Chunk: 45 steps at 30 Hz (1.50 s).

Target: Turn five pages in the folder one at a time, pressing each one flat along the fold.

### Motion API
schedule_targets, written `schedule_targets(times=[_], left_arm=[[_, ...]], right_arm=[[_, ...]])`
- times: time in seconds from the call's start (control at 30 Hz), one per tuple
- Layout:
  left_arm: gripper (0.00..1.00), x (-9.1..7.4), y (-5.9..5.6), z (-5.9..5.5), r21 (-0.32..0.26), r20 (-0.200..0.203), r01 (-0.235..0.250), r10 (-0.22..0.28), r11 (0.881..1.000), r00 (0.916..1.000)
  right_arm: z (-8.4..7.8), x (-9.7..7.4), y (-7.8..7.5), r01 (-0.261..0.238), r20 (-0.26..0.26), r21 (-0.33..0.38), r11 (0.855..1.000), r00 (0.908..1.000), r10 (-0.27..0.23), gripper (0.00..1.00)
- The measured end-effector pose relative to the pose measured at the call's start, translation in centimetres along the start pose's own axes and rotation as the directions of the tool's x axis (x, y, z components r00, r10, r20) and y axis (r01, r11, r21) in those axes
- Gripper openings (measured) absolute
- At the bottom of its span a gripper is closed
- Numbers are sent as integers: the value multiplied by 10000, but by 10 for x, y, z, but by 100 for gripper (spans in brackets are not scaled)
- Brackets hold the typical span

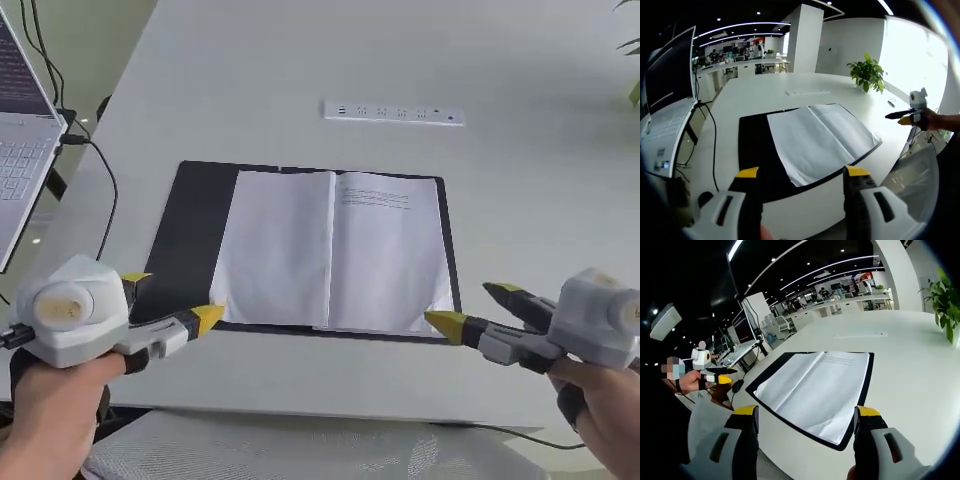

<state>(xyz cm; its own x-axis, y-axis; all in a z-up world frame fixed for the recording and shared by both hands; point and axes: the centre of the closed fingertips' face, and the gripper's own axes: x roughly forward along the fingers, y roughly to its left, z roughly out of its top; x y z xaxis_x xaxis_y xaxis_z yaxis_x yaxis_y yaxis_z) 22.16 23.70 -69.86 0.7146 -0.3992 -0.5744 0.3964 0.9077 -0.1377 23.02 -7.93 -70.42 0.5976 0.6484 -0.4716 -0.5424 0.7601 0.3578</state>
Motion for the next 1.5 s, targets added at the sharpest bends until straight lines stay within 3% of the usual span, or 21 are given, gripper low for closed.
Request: schedule_targets(times=[0.77, 1.03, 1.5], left_arm=[[65, 33, -33, 34, 913, -53, 1024, -1023, 9905, 9947], [64, 54, -61, 48, 1355, -157, 1696, -1691, 9761, 9855], [64, 83, -97, 57, 1744, -322, 2471, -2453, 9532, 9689]], right_arm=[[6, -10, -1, 160, 284, 192, 9997, 9995, -166, 77], [8, -14, -9, 222, 393, 299, 9993, 9990, -233, 77], [15, -22, -15, 278, 663, 282, 9992, 9974, -296, 77]])
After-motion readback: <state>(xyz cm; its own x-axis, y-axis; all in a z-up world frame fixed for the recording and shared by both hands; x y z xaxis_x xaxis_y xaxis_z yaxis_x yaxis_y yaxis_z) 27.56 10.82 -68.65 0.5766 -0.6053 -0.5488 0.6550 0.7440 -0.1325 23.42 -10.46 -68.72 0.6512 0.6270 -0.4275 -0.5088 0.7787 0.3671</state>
